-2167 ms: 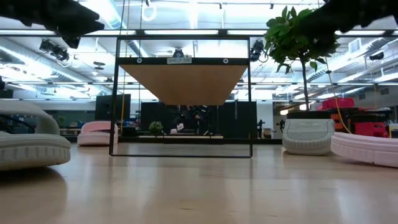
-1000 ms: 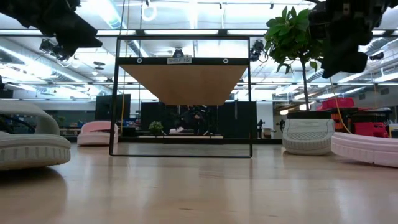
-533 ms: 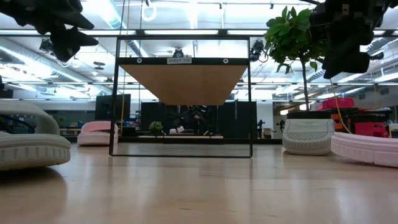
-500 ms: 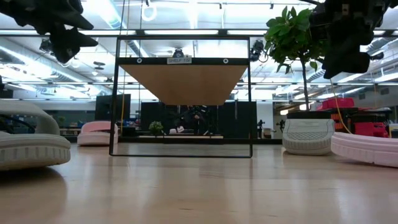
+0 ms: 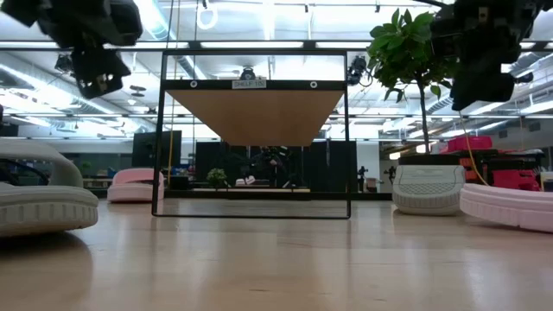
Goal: Pick and place slides into the shelf
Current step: Put the bottom pink slides on top of the shelf
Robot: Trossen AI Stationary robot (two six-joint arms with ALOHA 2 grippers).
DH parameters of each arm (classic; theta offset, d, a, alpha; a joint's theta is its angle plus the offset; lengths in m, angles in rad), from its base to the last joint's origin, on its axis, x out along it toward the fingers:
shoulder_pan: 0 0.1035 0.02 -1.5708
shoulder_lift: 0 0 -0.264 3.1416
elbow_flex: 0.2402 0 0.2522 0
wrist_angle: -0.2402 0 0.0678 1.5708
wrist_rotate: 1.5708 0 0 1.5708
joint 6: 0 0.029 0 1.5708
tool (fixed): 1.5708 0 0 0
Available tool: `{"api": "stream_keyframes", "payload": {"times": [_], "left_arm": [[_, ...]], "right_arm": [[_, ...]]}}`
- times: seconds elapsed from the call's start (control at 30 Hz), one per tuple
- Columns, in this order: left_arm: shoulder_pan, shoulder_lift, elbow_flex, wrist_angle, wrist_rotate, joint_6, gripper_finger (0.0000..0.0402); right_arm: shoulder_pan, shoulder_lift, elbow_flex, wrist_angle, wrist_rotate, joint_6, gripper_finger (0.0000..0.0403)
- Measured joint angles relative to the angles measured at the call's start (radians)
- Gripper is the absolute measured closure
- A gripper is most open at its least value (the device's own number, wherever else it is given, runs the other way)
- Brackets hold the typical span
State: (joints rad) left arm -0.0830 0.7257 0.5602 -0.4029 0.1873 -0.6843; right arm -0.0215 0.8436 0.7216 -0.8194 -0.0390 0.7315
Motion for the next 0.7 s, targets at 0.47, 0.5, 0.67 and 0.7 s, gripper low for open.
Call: {"api": "stream_keyframes", "payload": {"times": [0.47,0.5,0.67,0.7], "left_arm": [[0.000,0.079,0.208,-0.102,-0.011,0.098,0.0230],[0.000,0.079,0.212,-0.102,-0.017,0.102,0.0230],[0.000,0.079,0.214,-0.117,-0.026,0.120,0.0230],[0.000,0.079,0.214,-0.122,-0.026,0.120,0.0230]], "right_arm": [[0.109,0.000,0.000,-0.133,-0.011,0.126,0.0268],[0.122,0.000,0.000,-0.148,-0.013,0.142,0.0268],[0.189,0.000,0.000,-0.163,-0.046,0.220,0.0268],[0.203,0.000,0.000,-0.163,-0.048,0.240,0.0268]]}}
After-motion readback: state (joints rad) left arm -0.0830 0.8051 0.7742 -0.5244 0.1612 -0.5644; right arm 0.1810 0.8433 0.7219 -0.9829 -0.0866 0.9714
